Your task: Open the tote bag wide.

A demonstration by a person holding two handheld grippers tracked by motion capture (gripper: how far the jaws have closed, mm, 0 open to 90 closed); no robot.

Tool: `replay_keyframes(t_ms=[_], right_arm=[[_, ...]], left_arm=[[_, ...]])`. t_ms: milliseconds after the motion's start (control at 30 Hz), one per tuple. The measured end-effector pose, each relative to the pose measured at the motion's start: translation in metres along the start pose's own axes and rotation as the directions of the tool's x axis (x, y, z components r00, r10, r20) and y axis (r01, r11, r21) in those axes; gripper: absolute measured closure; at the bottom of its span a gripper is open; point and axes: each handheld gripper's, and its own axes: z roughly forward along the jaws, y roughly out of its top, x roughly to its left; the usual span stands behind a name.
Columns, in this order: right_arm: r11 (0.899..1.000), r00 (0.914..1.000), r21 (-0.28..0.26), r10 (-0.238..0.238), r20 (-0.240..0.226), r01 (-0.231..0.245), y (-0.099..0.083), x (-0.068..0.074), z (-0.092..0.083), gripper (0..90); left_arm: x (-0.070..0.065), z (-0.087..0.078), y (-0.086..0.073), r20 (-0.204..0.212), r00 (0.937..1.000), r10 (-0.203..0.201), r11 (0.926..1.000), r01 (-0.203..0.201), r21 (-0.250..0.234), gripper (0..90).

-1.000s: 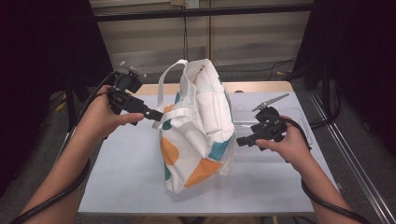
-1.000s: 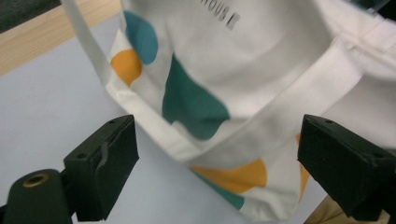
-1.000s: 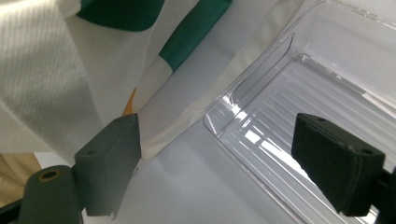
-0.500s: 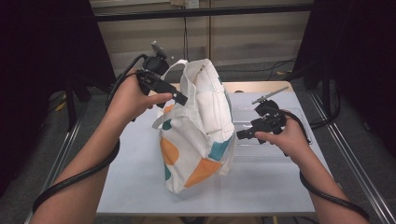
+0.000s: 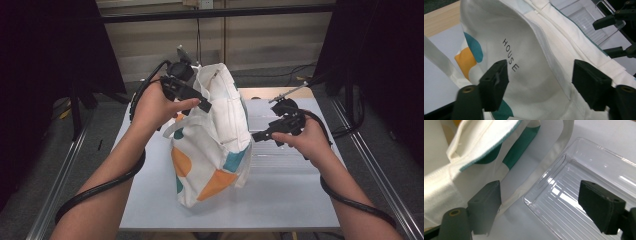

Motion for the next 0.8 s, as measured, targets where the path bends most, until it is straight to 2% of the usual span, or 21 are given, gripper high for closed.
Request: replay_keyframes(t_ms=[100, 133, 200, 233, 267, 400, 433, 500, 600, 667, 733, 800], right_arm=[[1.0, 1.0, 0.002, 0.007, 0.005, -0.007, 0.003, 0.001, -0.002, 20.1], [0.999, 0.9993, 0.005, 0.032, 0.016, -0.032, 0.006, 0.001, -0.005, 20.9], [0.999, 0.9983, 0.008, 0.054, 0.023, -0.054, 0.009, 0.001, -0.006, 20.9], [0.999, 0.9983, 0.008, 0.054, 0.023, -0.054, 0.009, 0.001, -0.006, 20.9], [0.998, 0.9979, 0.0, 0.063, 0.014, -0.063, 0.013, 0.001, -0.007, 21.3], [0.998, 0.9981, 0.003, 0.061, 0.009, -0.061, 0.019, 0.006, -0.009, 21.6], [0.999, 0.9985, 0.01, 0.051, 0.021, -0.051, 0.023, 0.009, -0.009, 21.8], [0.999, 0.9982, 0.003, 0.054, 0.027, -0.054, 0.026, 0.01, -0.009, 22.5], [0.999, 0.997, -0.017, 0.047, 0.062, -0.046, 0.037, 0.016, -0.012, 24.1], [0.998, 0.9978, -0.027, 0.062, 0.024, -0.061, 0.043, 0.019, -0.011, 24.0], [0.997, 0.9972, -0.015, 0.073, -0.013, -0.073, 0.047, 0.022, -0.006, 24.1], [0.996, 0.9964, 0.0, 0.084, -0.014, -0.084, 0.048, 0.024, -0.002, 24.3]], left_arm=[[0.0, 0.0, -0.001, 0.012, 0.9999, 0.0, 0.9999, 0.0, 0.013, 36.6], [0.0, 0.0, -0.001, 0.019, 0.9998, -0.001, 0.9997, 0.001, 0.024, 43.7], [-0.001, 0.001, -0.002, 0.024, 0.9996, -0.011, 0.9996, 0.011, 0.028, 50.5], [-0.001, 0.001, -0.002, 0.034, 0.9992, -0.019, 0.9993, 0.018, 0.033, 50.5], [-0.001, 0.002, -0.002, 0.04, 0.999, -0.021, 0.9992, 0.02, 0.033, 56.1], [-0.001, 0.003, -0.002, 0.051, 0.9983, -0.03, 0.9988, 0.028, 0.041, 63.2], [-0.002, 0.002, -0.002, 0.04, 0.9989, -0.024, 0.9991, 0.023, 0.034, 66.3], [-0.002, 0.002, -0.002, 0.043, 0.9988, -0.023, 0.9991, 0.022, 0.035, 67.6], [-0.003, 0.0, -0.002, 0.044, 0.9987, -0.026, 0.9992, 0.024, 0.033, 74.1], [-0.004, 0.0, -0.002, 0.041, 0.999, -0.02, 0.9992, 0.018, 0.036, 75.9], [-0.005, 0.0, -0.002, 0.039, 0.9991, -0.019, 0.9992, 0.018, 0.035, 78.1], [-0.004, 0.0, -0.003, 0.038, 0.9991, -0.021, 0.9991, 0.019, 0.037, 79.1]])
